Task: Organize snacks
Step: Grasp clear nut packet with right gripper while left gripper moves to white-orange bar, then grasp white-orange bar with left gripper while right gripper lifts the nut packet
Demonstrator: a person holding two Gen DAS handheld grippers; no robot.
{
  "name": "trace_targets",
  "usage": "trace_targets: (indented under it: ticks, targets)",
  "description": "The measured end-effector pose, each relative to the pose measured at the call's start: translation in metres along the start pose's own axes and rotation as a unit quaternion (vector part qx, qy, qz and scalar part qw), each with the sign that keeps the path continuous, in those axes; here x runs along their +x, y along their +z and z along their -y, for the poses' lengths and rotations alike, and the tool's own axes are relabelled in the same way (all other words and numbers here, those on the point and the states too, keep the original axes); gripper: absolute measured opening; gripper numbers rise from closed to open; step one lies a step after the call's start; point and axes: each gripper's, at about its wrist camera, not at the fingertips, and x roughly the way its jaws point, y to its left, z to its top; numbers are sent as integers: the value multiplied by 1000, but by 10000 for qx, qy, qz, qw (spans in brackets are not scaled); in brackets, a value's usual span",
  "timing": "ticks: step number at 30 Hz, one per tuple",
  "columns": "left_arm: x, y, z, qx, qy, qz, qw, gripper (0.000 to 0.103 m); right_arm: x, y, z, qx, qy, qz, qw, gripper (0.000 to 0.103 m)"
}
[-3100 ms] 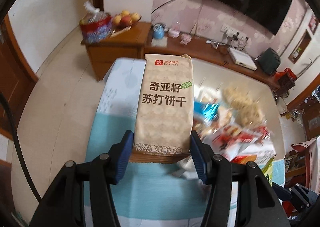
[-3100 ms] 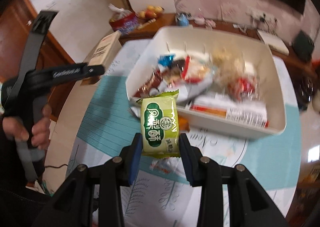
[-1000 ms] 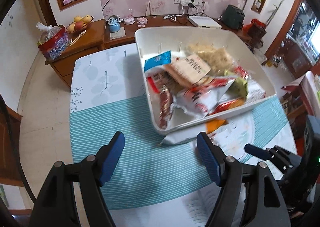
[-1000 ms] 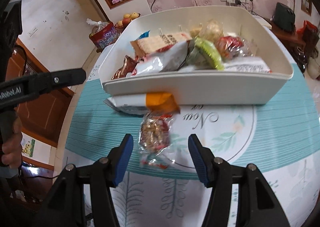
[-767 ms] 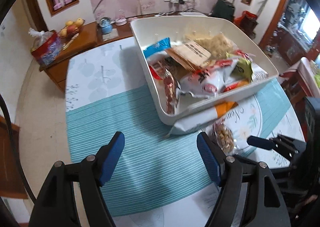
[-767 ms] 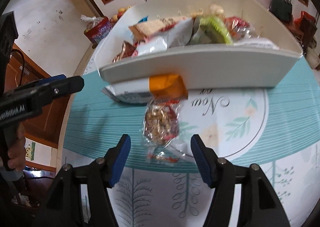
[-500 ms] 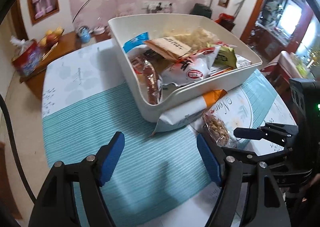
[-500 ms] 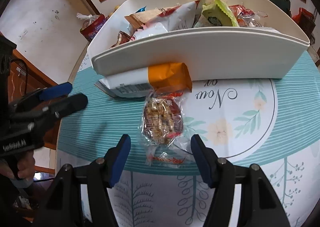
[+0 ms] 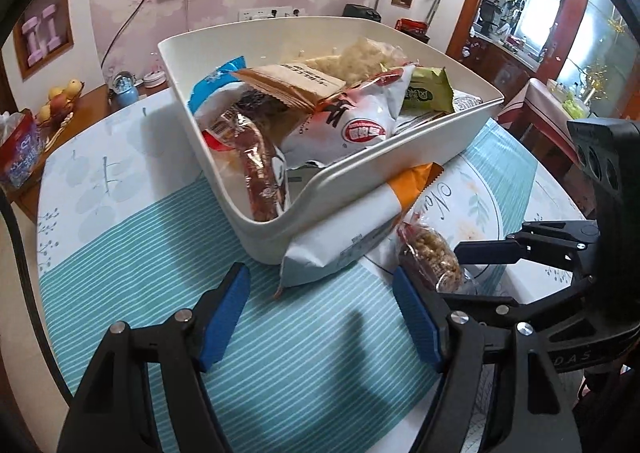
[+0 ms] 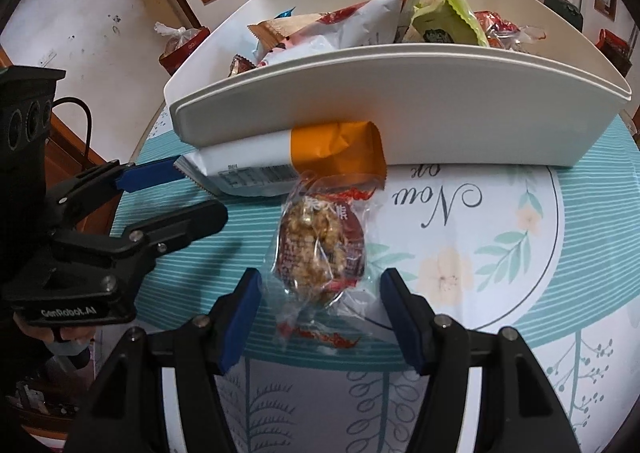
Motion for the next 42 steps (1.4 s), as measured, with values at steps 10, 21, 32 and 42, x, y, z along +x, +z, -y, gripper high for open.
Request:
trace_targets:
  ticks: [10, 21, 32, 42]
  targets:
    - [11, 5, -2, 7, 62, -117, 9999, 59, 3, 4, -6, -249, -85, 15, 9997, 59]
    - [13, 2, -8, -169, 92, -205, 9996, 29, -3, 1, -15, -521, -159, -3, 9985, 38]
    - [1, -5, 9, -65, 67, -93, 9999, 18, -12, -1, 7, -315, -207, -69, 9993, 37]
    - [-30, 3, 33, -259, -203, 128, 9994, 5, -24, 11, 15, 39, -100, -90, 9999, 37]
